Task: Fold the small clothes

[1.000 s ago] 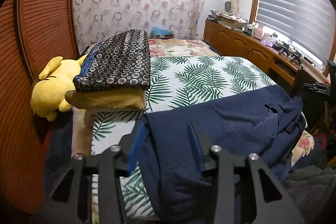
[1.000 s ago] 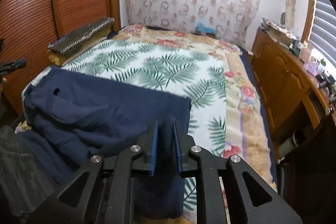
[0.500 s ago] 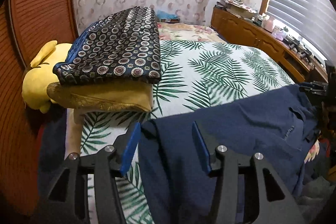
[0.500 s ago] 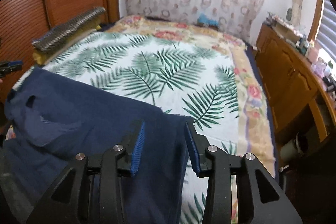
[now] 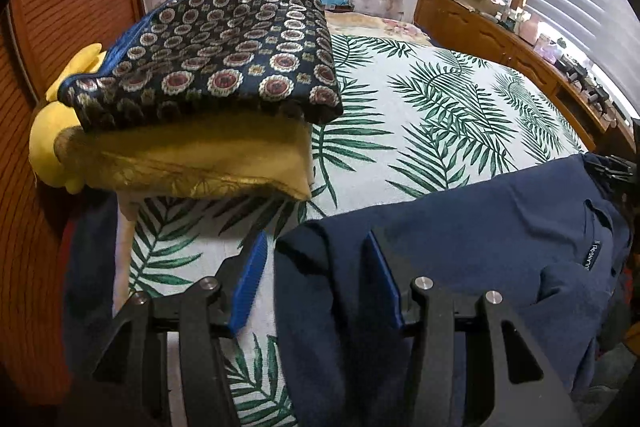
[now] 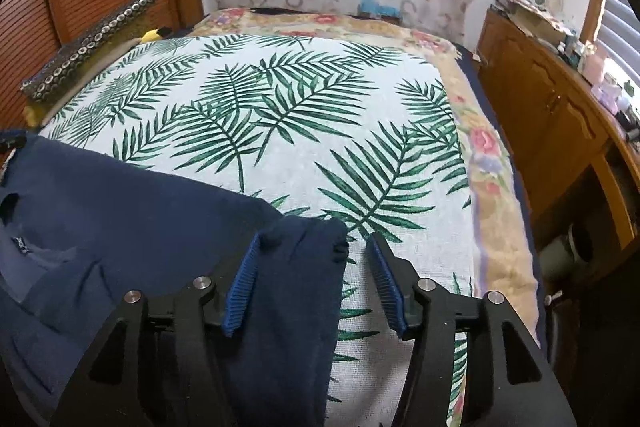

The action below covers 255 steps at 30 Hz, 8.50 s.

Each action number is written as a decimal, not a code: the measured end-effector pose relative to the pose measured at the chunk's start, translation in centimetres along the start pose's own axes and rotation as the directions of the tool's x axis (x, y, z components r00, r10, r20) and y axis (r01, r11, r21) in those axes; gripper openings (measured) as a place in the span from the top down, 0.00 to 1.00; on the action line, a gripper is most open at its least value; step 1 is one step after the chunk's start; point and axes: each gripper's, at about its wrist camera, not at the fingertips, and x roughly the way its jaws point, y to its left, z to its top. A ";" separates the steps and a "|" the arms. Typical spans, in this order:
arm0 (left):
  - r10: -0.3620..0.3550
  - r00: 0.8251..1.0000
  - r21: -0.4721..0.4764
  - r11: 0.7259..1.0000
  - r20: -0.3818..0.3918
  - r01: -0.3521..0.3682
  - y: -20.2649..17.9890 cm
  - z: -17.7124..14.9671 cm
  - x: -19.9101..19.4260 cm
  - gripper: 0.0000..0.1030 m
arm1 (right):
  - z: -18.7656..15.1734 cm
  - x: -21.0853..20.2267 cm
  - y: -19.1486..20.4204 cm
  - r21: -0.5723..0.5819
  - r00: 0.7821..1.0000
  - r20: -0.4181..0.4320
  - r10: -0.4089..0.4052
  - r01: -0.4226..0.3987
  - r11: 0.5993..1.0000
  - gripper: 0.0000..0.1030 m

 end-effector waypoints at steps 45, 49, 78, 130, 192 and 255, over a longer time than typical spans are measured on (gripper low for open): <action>-0.165 0.841 0.094 0.986 0.516 0.135 -6.8 -3.5 -27.3 0.95 | -1.7 -26.4 5.9 0.012 0.893 0.442 0.085 -0.101 0.995 0.91; -0.171 0.808 0.104 0.985 0.563 0.136 -6.9 -3.1 -29.7 0.95 | -0.7 -29.4 6.9 -0.023 0.871 0.487 0.069 -0.066 0.998 0.91; -0.165 0.714 0.179 0.982 0.681 0.056 -6.1 12.5 -29.9 0.94 | 10.1 -37.8 3.1 -0.065 0.779 0.627 -0.005 0.058 0.996 0.91; -0.059 0.982 0.192 0.981 0.177 0.025 -8.6 11.5 0.4 0.48 | 10.5 -2.7 -5.7 0.099 0.977 0.185 -0.106 0.089 0.991 0.48; -0.075 0.997 -0.006 0.997 0.029 0.075 -6.3 5.6 4.2 0.87 | 1.0 0.4 -3.6 0.215 0.997 0.029 -0.077 0.069 0.974 0.47; -0.056 0.984 0.033 0.998 0.169 0.051 -6.0 -3.5 -6.9 0.51 | -6.3 -11.5 -1.0 0.100 0.989 0.095 -0.110 0.101 0.990 0.63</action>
